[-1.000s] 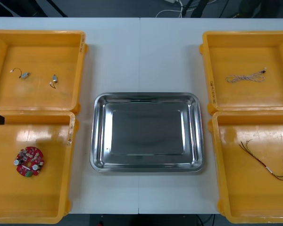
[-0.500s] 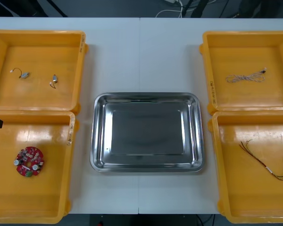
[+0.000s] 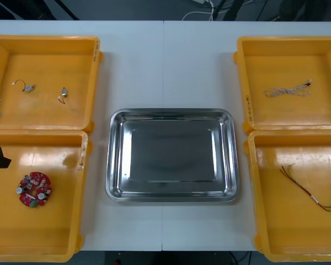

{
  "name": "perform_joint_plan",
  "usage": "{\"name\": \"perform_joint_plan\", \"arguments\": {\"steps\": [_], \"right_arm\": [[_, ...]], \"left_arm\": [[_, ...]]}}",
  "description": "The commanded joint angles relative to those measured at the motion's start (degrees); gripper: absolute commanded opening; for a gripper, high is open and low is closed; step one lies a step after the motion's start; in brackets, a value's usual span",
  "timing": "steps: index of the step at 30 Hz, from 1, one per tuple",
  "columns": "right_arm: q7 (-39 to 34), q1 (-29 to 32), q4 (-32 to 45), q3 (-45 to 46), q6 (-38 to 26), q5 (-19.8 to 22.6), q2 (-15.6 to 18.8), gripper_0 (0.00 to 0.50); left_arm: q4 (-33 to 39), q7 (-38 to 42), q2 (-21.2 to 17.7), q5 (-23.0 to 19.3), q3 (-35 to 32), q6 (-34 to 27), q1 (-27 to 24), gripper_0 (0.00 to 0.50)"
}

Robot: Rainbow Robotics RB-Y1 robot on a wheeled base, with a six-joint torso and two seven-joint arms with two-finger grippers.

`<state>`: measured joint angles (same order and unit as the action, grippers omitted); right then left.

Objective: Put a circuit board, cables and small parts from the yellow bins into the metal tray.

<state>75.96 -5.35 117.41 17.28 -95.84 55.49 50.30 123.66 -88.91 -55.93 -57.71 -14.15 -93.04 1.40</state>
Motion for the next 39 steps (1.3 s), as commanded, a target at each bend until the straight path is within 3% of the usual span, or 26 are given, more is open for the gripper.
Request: {"name": "perform_joint_plan", "arguments": {"steps": [1,8,18,39], "right_arm": [[3.0,5.4,3.4,-2.3,4.4,0.3,-0.2,0.5],[4.9,9.1,3.7,-6.2,9.4,0.4,0.9,0.5],[13.9,12.6,3.7,-8.8,15.7,0.5,3.8,0.5],[15.6,18.0,2.3,-9.8,22.0,-1.0,4.4,0.5]], "left_arm": [[3.3,-0.7,-1.4,-0.6,-1.5,1.0,3.3,0.5],[4.7,-4.9,-0.1,-0.5,-1.5,1.7,5.9,0.5],[4.7,-8.5,0.6,1.6,3.4,9.5,9.8,0.5],[4.4,-11.5,2.0,6.7,11.1,14.7,14.1,0.5]]}}
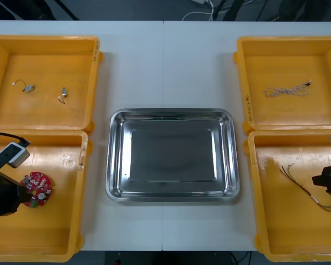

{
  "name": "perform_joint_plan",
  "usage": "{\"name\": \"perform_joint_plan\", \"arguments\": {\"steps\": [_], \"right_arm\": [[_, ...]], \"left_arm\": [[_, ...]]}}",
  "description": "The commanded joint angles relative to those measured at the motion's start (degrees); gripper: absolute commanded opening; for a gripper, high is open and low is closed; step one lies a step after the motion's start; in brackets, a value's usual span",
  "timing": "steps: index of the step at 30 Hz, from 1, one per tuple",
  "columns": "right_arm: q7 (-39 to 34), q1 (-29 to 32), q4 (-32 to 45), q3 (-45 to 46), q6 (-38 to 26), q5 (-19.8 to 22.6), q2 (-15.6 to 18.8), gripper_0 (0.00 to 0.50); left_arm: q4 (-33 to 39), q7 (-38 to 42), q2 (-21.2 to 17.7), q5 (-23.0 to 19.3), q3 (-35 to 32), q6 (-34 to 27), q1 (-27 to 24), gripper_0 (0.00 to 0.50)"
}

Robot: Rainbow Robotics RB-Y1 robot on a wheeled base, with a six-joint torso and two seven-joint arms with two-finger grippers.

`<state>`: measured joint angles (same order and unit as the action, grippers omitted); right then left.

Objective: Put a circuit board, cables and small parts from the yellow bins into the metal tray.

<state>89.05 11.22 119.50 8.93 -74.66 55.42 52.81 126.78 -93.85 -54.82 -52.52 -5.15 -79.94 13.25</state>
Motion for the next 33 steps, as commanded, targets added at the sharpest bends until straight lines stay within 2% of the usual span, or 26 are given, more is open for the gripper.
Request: {"name": "perform_joint_plan", "arguments": {"steps": [1,8,17,20,25,33], "right_arm": [[2.6,1.5,0.2,-1.6,1.0,-1.1,1.9,0.5],[3.8,1.9,-2.3,-5.9,6.3,-2.8,2.0,0.5],[5.7,1.9,-3.8,-8.8,9.9,-2.5,5.1,0.5],[6.8,2.0,-4.7,-10.3,12.6,-2.5,6.6,0.5],[8.0,2.1,-6.0,-11.1,13.9,-2.2,7.4,0.5],[9.6,2.4,-7.4,-11.4,14.1,-1.9,7.7,0.5]], "left_arm": [[1.2,-6.6,0.9,1.7,2.4,1.8,2.2,0.5],[0.5,-7.1,0.9,3.5,5.1,4.7,3.2,0.5],[-1.2,-7.9,0.9,5.1,6.6,7.8,4.2,0.5],[-4.0,-8.7,0.9,5.8,8.4,11.8,4.2,0.5],[-6.1,-9.6,0.9,6.6,10.2,15.1,3.9,0.5],[-6.1,-10.2,0.9,6.8,10.9,15.2,4.1,0.5]]}}
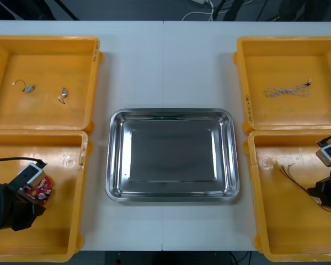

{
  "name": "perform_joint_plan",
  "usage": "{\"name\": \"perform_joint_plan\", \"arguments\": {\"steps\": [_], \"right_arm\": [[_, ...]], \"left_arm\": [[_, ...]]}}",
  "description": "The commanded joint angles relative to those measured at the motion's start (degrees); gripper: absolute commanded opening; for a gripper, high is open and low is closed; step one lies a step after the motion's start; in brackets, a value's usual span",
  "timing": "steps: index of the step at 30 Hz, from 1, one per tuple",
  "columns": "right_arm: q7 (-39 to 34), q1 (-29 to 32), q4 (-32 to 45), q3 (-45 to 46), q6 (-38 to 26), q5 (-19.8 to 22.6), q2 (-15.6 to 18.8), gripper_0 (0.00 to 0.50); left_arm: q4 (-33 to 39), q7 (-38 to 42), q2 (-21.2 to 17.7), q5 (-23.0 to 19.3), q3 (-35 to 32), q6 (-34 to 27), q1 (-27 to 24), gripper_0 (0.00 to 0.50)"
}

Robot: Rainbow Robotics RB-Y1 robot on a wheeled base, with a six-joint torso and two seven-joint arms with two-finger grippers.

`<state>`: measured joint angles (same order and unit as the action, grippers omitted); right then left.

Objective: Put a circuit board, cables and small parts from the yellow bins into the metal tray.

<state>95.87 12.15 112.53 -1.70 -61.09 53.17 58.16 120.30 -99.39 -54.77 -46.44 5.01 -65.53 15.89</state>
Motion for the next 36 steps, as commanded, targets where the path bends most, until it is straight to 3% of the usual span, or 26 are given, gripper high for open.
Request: {"name": "perform_joint_plan", "arguments": {"steps": [1,5,7,10,12,23,24,25,27,29,30,32,33,34,36], "right_arm": [[2.9,1.4,-0.8,-1.1,0.6,0.4,2.3,0.5],[3.0,1.4,-1.9,-3.0,3.1,0.4,2.3,0.5],[3.0,1.4,-2.1,-3.8,4.2,0.4,2.3,0.5],[3.0,1.4,-2.2,-4.4,5.0,0.5,2.3,0.5],[3.0,1.4,-2.2,-4.4,4.9,0.7,2.3,0.5],[3.5,1.8,-2.3,-5.1,5.0,0.4,2.3,0.5],[3.5,2.0,-2.3,-5.1,5.0,0.3,2.3,0.478],[3.5,2.0,-2.3,-5.1,5.0,0.3,2.3,0.412],[3.7,2.0,-2.5,-5.1,5.1,0.3,2.3,0.332],[3.9,2.0,-2.7,-5.1,5.3,0.3,2.3,0.185],[3.9,2.0,-2.7,-5.1,5.3,0.3,2.3,0.185],[4.0,2.0,-2.8,-5.1,5.4,0.3,2.2,0.095],[4.0,2.0,-2.8,-5.1,5.4,0.3,2.2,0.027],[4.0,2.0,-2.8,-5.1,5.4,0.3,2.2,0.0],[4.0,2.0,-2.8,-5.1,5.4,0.3,2.2,0.0]], "left_arm": [[0.4,-4.8,0.8,0.8,0.7,0.7,1.4,0.5],[0.4,-4.9,0.8,1.2,0.9,0.7,1.5,0.5],[0.4,-5.0,0.8,1.4,0.9,0.8,1.6,0.44],[0.4,-5.1,0.7,1.5,1.0,0.8,1.6,0.129],[0.4,-5.1,0.8,1.7,1.1,0.8,1.7,0.003],[0.3,-5.6,0.7,1.9,1.1,1.5,2.3,0.0],[0.4,-5.6,0.7,1.8,1.1,1.5,2.3,0.0],[0.5,-5.6,0.7,1.8,1.0,1.5,2.3,0.0],[0.5,-5.6,0.7,1.7,0.8,1.5,2.3,0.0],[0.7,-5.7,0.6,1.4,0.1,1.4,2.3,0.0],[0.7,-5.7,0.6,1.4,0.1,1.4,2.3,0.0],[2.4,-5.8,0.6,1.4,-2.0,-0.8,2.3,0.0],[2.9,-5.8,0.6,1.3,-2.7,-1.6,2.3,0.0],[4.2,-5.6,0.6,1.2,-4.0,-3.6,2.2,0.0],[5.9,-5.4,0.7,0.9,-5.7,-6.5,2.0,0.0]]}}
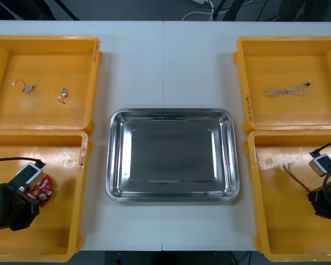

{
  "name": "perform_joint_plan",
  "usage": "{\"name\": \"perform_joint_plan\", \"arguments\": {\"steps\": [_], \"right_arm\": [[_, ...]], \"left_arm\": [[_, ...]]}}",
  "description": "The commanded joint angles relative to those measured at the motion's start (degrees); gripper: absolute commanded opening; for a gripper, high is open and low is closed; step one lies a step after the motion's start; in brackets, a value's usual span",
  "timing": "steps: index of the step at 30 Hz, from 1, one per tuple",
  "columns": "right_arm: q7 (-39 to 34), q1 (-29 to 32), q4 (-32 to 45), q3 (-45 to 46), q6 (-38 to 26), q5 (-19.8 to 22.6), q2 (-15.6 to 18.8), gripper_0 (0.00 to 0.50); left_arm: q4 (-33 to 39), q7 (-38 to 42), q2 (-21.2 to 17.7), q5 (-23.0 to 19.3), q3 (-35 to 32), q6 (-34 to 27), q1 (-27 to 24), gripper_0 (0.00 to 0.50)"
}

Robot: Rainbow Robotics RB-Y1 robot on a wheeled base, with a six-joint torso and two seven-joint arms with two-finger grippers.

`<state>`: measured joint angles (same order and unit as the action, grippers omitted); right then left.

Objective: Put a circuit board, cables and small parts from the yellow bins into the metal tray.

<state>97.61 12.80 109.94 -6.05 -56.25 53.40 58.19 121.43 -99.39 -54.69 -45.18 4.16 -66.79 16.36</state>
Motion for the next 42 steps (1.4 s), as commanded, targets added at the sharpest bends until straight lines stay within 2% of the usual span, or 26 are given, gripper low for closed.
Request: {"name": "perform_joint_plan", "arguments": {"steps": [1,9,16,18,22,29,37,42], "right_arm": [[2.2,1.4,-0.2,-0.7,0.5,0.0,2.2,0.0],[2.3,0.5,-0.2,0.1,0.3,0.7,0.5,0.0],[1.6,-0.5,0.1,0.3,-1.2,1.3,0.5,0.0],[1.4,-0.9,0.1,0.4,-1.8,1.4,0.5,0.0],[1.2,-2.3,0.8,2.0,-5.4,2.1,0.5,0.0],[1.1,-5.9,3.5,6.5,-15.9,3.1,0.5,0.0],[1.0,-12.6,4.4,11.7,-28.2,5.0,0.5,0.0],[0.6,-16.8,4.4,15.8,-37.0,8.9,0.5,0.0]], "left_arm": [[5.7,-5.1,0.6,-0.5,-6.0,-7.3,1.3,0.0],[10.4,-2.8,2.3,-1.6,-11.8,-18.9,-2.1,0.0],[15.9,5.8,4.4,-0.7,-13.4,-30.0,-7.7,0.0],[16.7,7.3,4.7,-0.7,-13.4,-31.5,-8.6,0.0],[19.7,12.7,5.7,-1.5,-13.1,-36.7,-12.4,0.0],[22.9,21.8,6.4,-1.8,-9.3,-43.2,-19.0,0.0],[23.9,34.0,7.4,-1.2,-1.3,-43.2,-26.3,0.0],[23.9,41.0,9.1,0.6,4.6,-43.2,-30.4,0.0]]}}
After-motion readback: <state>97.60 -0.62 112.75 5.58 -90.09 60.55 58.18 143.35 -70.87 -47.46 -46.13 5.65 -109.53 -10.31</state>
